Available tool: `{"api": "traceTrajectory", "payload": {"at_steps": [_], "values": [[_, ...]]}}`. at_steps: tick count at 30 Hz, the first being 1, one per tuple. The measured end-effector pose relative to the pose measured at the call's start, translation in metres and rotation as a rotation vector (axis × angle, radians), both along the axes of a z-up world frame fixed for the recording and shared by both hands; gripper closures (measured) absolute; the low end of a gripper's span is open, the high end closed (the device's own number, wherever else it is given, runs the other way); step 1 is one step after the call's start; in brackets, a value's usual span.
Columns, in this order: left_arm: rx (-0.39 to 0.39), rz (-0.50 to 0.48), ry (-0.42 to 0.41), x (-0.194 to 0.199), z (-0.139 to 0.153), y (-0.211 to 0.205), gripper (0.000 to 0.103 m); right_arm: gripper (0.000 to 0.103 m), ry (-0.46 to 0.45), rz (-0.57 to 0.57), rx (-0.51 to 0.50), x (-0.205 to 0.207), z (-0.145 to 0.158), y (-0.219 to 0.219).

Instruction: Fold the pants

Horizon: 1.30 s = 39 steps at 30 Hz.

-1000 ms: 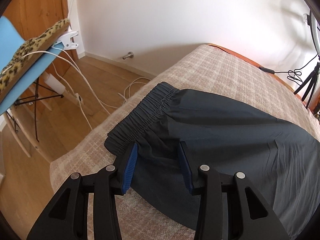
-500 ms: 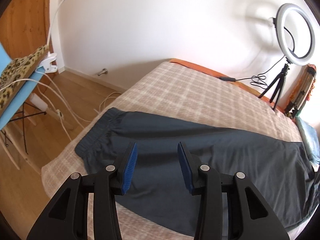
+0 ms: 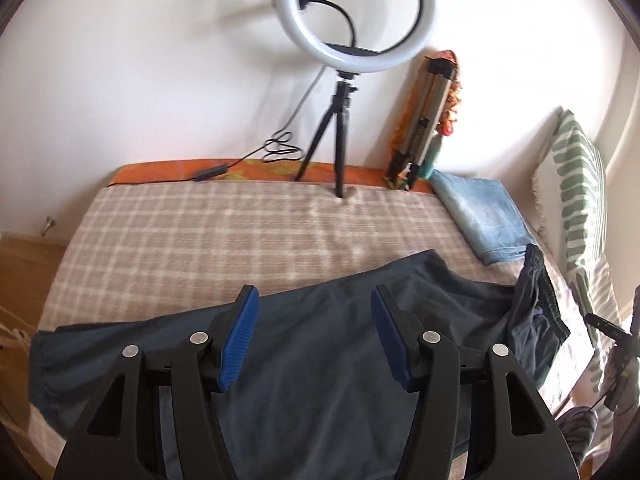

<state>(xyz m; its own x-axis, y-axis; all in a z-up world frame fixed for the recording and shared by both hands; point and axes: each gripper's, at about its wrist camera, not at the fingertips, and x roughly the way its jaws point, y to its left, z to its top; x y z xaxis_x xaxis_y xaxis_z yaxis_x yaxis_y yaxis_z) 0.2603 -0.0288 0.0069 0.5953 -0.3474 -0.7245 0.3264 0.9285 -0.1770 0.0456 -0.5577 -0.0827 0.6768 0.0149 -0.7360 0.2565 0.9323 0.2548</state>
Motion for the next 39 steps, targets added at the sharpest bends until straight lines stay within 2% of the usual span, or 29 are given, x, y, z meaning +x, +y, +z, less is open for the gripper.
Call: {"api": "traceTrajectory", "payload": {"at_steps": [4,6,12,17,20,23,26,29,32,35,36,37,39], "values": [[0.056,-0.136,-0.015,0.0,0.008,-0.069,0.045,0.034,0.044,-0.085,0.102,-0.015,-0.028,-0.025],[0.054,-0.199,-0.006,-0.001,0.006,-0.102,0.041,0.034,0.045,-0.117,0.154,-0.019,-0.039,-0.035],[0.029,-0.356,0.056,-0.008,-0.014,-0.203,0.039,0.034,0.023,-0.143,0.263,-0.018,-0.068,-0.045],[-0.025,-0.432,0.137,-0.013,-0.046,-0.264,0.039,0.034,-0.001,-0.12,0.314,-0.016,-0.081,-0.048],[0.0,-0.466,0.148,-0.019,-0.068,-0.293,0.039,0.034,-0.024,-0.116,0.358,-0.017,-0.084,-0.052],[0.014,-0.464,0.174,-0.018,-0.088,-0.312,0.039,0.034,0.018,-0.117,0.384,-0.011,-0.096,-0.054],[0.013,-0.439,0.194,-0.009,-0.103,-0.323,0.039,0.042,0.015,-0.079,0.412,-0.005,-0.101,-0.052],[-0.024,-0.409,0.238,0.0,-0.117,-0.329,0.039,0.058,0.031,-0.053,0.429,0.0,-0.106,-0.047],[-0.069,-0.395,0.276,0.003,-0.127,-0.335,0.039,0.073,0.002,-0.046,0.455,0.001,-0.106,-0.048],[-0.078,-0.4,0.255,-0.002,-0.127,-0.344,0.046,0.08,-0.022,-0.057,0.488,-0.002,-0.106,-0.055],[-0.08,-0.407,0.245,-0.004,-0.127,-0.347,0.058,0.082,-0.027,-0.058,0.505,-0.003,-0.107,-0.057],[-0.073,-0.413,0.232,-0.008,-0.125,-0.35,0.077,0.083,-0.03,-0.061,0.515,-0.004,-0.108,-0.059],[-0.054,-0.43,0.195,-0.015,-0.121,-0.357,0.094,0.084,-0.032,-0.065,0.525,-0.005,-0.109,-0.06]]}}
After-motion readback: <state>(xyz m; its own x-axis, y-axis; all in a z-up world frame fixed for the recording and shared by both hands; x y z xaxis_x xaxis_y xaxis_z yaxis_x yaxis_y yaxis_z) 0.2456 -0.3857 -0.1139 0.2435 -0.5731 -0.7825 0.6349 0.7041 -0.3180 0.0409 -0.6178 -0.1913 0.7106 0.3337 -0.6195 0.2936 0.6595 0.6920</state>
